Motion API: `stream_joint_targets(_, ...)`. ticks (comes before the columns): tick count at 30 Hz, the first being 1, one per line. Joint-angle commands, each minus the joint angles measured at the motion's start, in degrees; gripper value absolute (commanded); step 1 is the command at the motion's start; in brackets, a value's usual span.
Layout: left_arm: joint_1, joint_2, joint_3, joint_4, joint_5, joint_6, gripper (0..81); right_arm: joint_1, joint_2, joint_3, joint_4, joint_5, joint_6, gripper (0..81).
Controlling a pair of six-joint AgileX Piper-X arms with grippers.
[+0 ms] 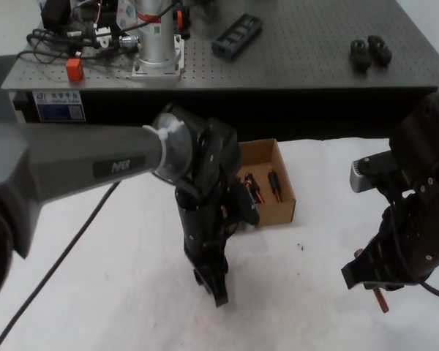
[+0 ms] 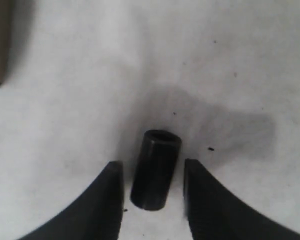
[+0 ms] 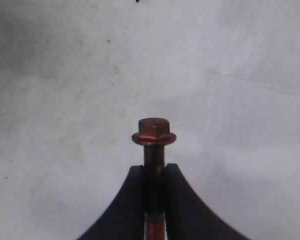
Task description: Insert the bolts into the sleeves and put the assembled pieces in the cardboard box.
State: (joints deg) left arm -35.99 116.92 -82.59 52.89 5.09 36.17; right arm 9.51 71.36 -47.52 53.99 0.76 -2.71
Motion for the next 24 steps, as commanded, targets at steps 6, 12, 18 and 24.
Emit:
stream_joint_targets(6, -0.2, -0.2, -0.2, -0.9, 0.7, 0.3, 29.3, -0.4, -0.6, 0.0, -0.7, -0.8, 0.5, 3.3)
stream_joint_targets(12, -0.2, 0.9, -0.2, -1.9, 1.7, 0.3, 13.0, -0.4, -0.6, 0.0, -0.7, -0.8, 0.5, 3.3)
stream_joint_targets(18, -0.2, 1.4, -0.6, -1.6, 1.7, -0.9, 0.6, -0.4, -0.6, 0.0, -1.1, -0.8, 0.5, 3.3)
stream_joint_targets(24, 0.3, -5.2, -1.2, -7.3, 8.8, -18.9, 0.6, -0.4, -3.0, 1.4, -11.2, -8.8, 3.1, 3.3)
